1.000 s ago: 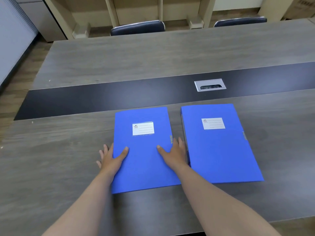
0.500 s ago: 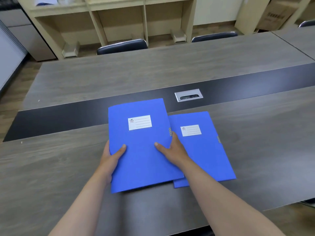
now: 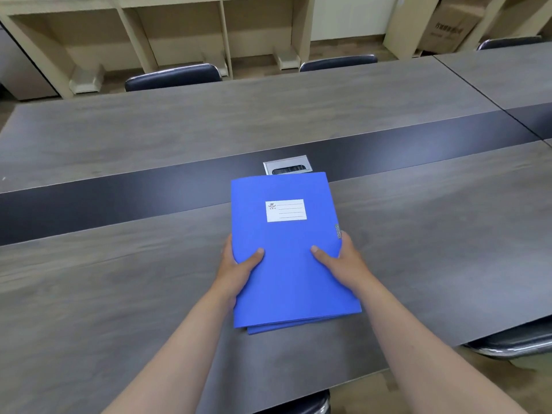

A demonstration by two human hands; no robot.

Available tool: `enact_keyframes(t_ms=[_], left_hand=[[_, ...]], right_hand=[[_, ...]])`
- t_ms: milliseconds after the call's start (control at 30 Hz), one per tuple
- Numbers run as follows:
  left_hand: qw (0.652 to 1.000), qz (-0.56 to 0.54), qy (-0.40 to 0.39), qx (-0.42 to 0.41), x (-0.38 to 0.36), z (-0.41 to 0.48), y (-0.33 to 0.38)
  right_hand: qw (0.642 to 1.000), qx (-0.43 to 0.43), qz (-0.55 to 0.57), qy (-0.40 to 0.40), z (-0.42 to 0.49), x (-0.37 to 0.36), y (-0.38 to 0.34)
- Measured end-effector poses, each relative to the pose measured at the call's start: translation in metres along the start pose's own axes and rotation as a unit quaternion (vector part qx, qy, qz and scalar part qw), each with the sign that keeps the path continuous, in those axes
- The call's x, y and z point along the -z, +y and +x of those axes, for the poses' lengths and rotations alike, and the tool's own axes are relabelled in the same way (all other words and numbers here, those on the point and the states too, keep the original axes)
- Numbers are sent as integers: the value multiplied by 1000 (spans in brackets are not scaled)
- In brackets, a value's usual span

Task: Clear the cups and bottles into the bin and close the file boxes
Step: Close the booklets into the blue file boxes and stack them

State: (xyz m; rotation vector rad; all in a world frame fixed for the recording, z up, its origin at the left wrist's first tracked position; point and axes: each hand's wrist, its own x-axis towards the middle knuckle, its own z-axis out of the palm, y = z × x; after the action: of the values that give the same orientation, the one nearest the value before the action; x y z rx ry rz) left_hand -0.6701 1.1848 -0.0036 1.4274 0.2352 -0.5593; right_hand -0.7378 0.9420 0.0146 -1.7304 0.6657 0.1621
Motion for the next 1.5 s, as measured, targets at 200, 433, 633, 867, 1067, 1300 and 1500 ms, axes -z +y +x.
enact_keyframes(t_ms=[200, 433, 633, 867, 1067, 1300, 1500], left_hand=[[997, 55, 38, 27, -8, 20, -37], [996, -19, 31, 81, -11, 16, -48], [992, -41, 2, 120, -6, 16, -43], [991, -53, 27, 117, -9, 6, -47], [989, -65, 46, 122, 18, -25, -39], [988, -73, 106, 90, 95, -77, -9], [982, -107, 143, 70, 188, -128, 2]], right_hand=[[999, -22, -7, -30, 18, 6, 33], [997, -30, 28, -58, 28, 7, 49], [990, -55, 101, -87, 34, 7, 43], [981, -63, 127, -131, 36, 12, 37], [968, -101, 147, -178, 23, -11, 43], [950, -81, 175, -246, -12, -88, 7], [947, -47, 163, -271, -59, -181, -25]])
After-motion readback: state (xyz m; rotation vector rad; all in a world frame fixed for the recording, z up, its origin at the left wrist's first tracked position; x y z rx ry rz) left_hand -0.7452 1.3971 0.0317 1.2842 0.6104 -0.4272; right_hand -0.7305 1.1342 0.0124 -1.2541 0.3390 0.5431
